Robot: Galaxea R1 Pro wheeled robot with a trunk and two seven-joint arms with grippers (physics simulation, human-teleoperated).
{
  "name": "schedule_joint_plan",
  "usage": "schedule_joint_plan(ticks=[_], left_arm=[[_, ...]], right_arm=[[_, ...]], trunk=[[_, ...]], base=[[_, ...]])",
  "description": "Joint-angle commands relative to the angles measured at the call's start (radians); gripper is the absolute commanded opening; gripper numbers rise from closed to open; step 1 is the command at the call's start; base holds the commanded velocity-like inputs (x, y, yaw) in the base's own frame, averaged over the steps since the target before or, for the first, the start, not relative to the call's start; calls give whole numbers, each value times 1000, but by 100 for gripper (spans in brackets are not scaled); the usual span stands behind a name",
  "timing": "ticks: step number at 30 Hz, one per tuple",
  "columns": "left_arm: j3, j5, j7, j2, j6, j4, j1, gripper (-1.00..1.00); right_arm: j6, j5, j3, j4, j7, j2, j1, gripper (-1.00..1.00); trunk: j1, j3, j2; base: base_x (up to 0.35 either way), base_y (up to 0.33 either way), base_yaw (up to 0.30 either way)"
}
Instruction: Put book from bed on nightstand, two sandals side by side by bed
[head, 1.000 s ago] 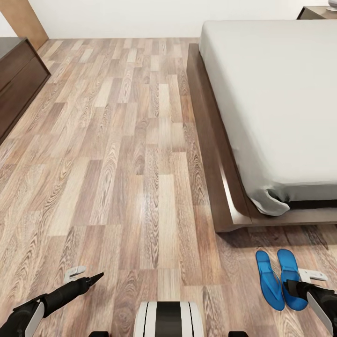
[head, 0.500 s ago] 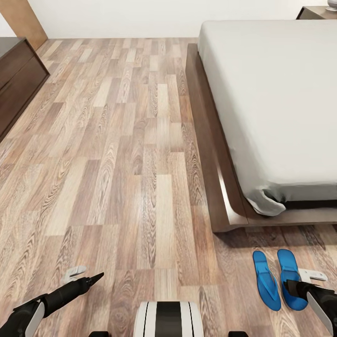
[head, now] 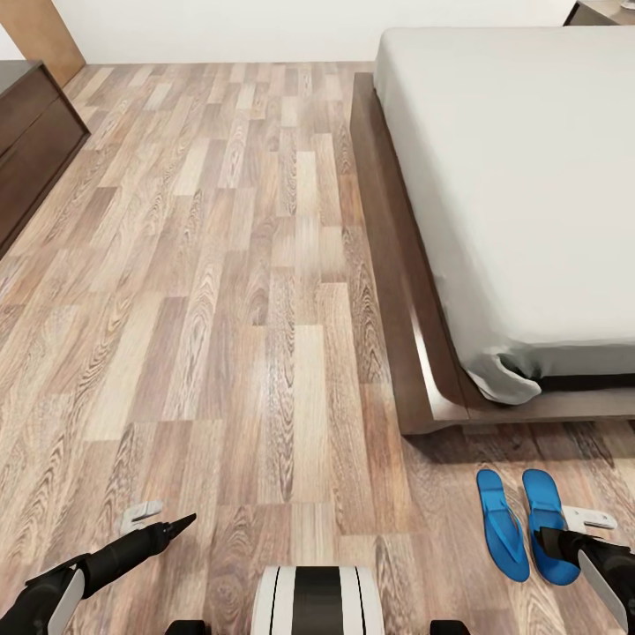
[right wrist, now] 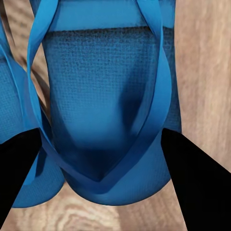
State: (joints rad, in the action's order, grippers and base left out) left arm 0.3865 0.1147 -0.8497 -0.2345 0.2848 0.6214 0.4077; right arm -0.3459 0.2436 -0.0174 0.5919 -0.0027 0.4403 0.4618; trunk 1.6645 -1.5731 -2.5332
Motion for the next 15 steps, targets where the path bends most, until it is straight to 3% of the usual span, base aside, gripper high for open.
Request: schedule_joint_plan(ticks=[1, 15], left_arm=[[2, 6, -3, 0, 10, 0, 0, 100], [2, 6, -2, 1, 8, 0, 0, 100]], right_arm=[[-5, 6, -2, 2, -1, 0, 0, -100], [-5, 6, -1, 2, 0, 0, 0, -100]], trunk=[[0, -1, 0], [0, -1, 0]], base=[[0, 0, 0], [0, -33, 0]])
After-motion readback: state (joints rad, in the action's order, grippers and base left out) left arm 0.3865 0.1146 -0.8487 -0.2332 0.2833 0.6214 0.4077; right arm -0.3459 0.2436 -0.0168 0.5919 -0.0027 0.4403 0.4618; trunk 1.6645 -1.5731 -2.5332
